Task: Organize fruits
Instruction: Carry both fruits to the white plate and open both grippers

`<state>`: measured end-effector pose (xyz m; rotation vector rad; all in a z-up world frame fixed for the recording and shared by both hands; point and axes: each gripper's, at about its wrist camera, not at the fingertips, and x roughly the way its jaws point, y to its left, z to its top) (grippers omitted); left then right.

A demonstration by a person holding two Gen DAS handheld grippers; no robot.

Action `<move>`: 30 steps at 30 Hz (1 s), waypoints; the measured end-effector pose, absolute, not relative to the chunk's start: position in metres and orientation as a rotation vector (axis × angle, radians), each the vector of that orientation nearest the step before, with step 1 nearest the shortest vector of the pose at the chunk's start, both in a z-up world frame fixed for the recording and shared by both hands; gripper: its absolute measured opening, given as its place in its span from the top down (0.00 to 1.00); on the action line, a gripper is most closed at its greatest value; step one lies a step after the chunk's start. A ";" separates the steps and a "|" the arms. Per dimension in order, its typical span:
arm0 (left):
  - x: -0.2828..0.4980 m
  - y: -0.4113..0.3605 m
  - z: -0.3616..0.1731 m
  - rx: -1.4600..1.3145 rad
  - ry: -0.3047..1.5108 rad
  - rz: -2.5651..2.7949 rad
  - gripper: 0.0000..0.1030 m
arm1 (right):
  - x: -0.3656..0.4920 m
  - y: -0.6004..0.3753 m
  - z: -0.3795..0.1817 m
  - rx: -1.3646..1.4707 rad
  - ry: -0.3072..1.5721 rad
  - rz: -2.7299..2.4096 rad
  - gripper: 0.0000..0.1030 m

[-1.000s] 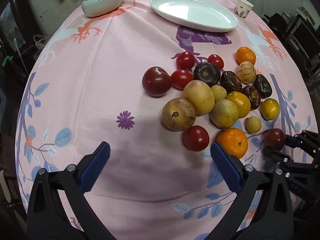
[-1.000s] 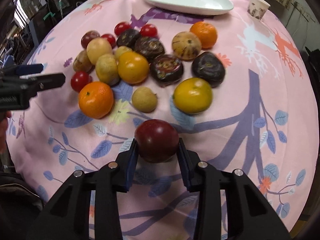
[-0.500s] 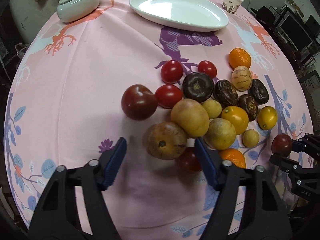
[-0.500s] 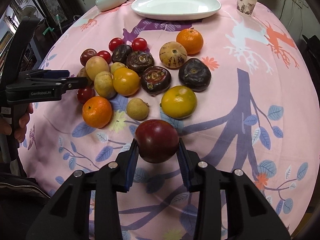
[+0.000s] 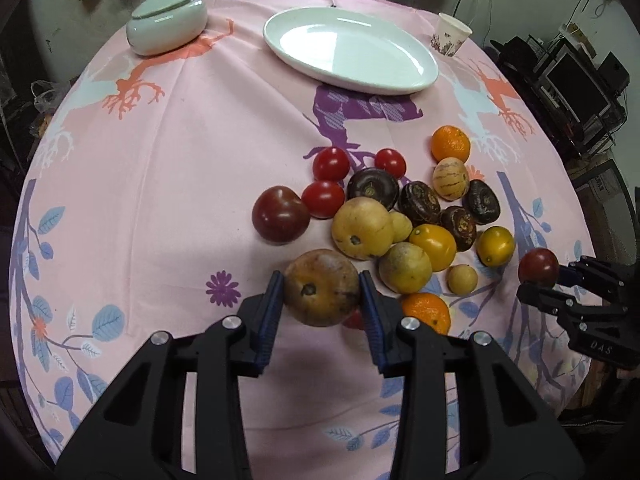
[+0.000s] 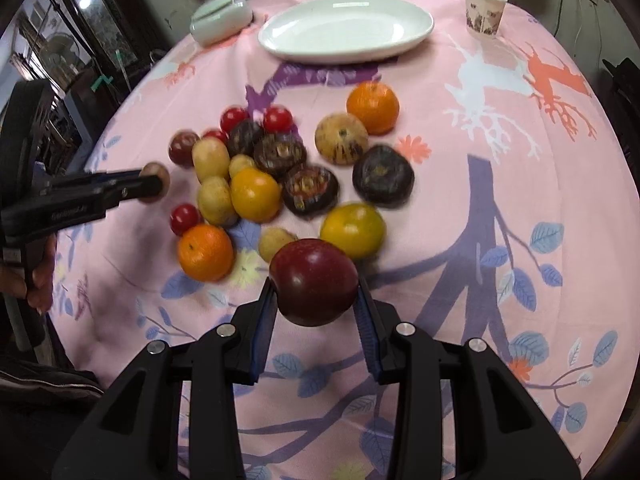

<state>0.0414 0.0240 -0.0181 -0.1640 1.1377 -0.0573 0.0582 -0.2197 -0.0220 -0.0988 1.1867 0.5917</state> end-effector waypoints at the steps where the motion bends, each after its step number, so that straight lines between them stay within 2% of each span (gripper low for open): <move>1: 0.041 0.024 -0.010 -0.153 1.122 -0.054 0.63 | 0.062 -0.220 -0.014 -0.097 1.167 0.596 0.63; 7: 0.067 0.024 0.037 -0.125 1.014 -0.081 0.63 | 0.101 -0.212 0.025 -0.086 1.053 0.618 0.63; 12: 0.128 0.019 0.051 -0.107 0.975 -0.106 0.63 | 0.164 -0.196 0.037 -0.097 0.993 0.622 0.63; 20: 0.247 0.020 0.004 -0.146 1.022 -0.090 0.63 | 0.276 -0.156 0.000 -0.125 1.076 0.622 0.63; 25: 0.282 0.016 -0.022 -0.124 1.051 -0.077 0.63 | 0.312 -0.138 -0.033 -0.177 1.105 0.580 0.62; 28: 0.294 0.018 -0.029 -0.123 1.046 -0.057 0.59 | 0.324 -0.132 -0.049 -0.201 1.141 0.536 0.61; 30: 0.295 0.020 -0.025 -0.111 1.016 -0.024 0.48 | 0.326 -0.135 -0.048 -0.184 1.128 0.518 0.60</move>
